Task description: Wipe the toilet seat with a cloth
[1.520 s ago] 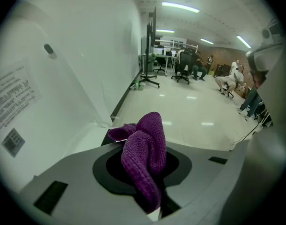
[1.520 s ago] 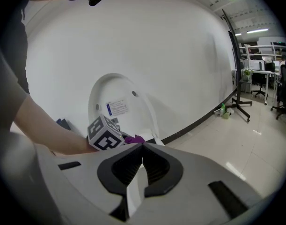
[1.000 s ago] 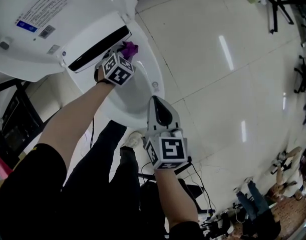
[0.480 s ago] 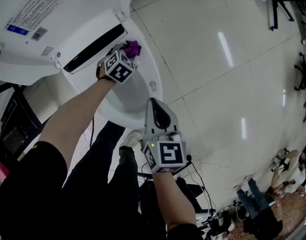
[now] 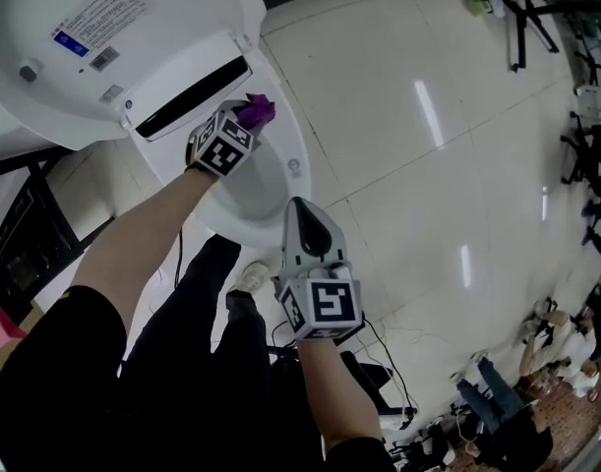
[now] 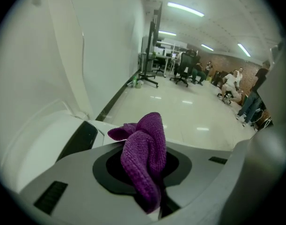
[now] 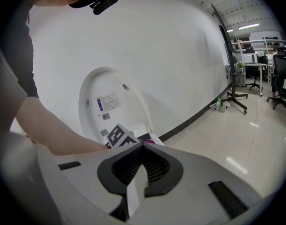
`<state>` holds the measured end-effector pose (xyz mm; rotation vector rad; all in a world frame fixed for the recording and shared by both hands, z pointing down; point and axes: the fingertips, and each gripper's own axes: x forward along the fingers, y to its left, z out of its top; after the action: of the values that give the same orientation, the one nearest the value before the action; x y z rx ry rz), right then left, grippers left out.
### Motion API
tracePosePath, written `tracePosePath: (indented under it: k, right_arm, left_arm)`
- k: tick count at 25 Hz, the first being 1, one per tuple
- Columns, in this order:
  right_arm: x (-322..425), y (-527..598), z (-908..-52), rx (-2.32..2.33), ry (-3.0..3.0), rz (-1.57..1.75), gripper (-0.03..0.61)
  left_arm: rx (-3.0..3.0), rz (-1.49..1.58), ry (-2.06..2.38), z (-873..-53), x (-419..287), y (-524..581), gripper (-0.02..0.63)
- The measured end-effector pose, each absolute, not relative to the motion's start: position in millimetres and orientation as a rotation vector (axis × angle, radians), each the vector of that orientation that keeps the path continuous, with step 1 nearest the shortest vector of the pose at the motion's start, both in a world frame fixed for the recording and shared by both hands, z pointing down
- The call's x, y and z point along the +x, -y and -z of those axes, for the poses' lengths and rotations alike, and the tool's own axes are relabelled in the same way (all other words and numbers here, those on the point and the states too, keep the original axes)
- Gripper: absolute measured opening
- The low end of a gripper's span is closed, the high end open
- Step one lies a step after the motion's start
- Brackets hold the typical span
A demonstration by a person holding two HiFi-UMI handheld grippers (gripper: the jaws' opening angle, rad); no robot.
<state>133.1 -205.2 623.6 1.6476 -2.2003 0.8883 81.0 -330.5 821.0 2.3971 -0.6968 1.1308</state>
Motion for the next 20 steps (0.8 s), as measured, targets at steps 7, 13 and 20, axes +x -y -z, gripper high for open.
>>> tracePosePath:
  k: [7, 13, 20]
  right_arm:
    - [128, 163, -541, 1.649, 2.240, -0.810, 0.015]
    - [121, 101, -464, 1.617, 2.314, -0.708, 0.015]
    - [112, 33, -388, 1.552, 2.419, -0.504, 0.015]
  left_arm:
    - [2.438, -1.097, 0.795, -704, 43, 263, 0.094]
    - [2.478, -1.056, 0.844, -594, 11, 174, 0.095]
    - [2.624, -0.939, 0.951, -458, -7, 86, 0.095]
